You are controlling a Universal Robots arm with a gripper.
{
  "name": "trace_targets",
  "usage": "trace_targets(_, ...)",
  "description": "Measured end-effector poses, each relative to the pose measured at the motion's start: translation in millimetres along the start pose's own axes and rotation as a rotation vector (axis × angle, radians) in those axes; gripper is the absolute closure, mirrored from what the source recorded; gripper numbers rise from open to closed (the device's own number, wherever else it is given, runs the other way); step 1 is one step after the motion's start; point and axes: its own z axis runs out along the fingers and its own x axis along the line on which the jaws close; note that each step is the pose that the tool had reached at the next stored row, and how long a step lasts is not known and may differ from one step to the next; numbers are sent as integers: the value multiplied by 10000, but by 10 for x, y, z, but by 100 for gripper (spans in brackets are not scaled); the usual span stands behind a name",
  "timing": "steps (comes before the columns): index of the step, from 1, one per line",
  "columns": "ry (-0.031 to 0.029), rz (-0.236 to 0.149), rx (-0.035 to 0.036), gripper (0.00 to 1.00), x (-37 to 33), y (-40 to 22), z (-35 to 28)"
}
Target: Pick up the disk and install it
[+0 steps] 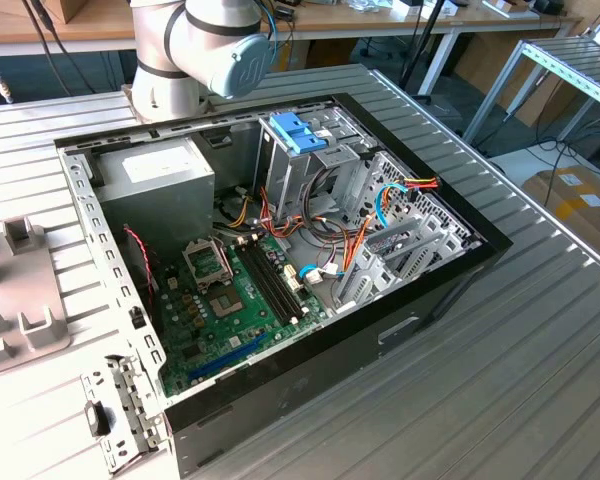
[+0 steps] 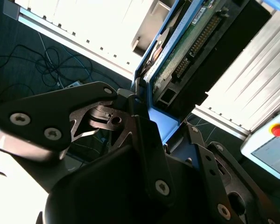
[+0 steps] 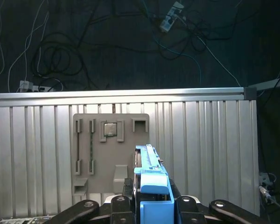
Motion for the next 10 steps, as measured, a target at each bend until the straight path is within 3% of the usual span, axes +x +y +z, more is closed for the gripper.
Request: trace_targets(10, 90, 1, 3, 63, -1, -27, 2)
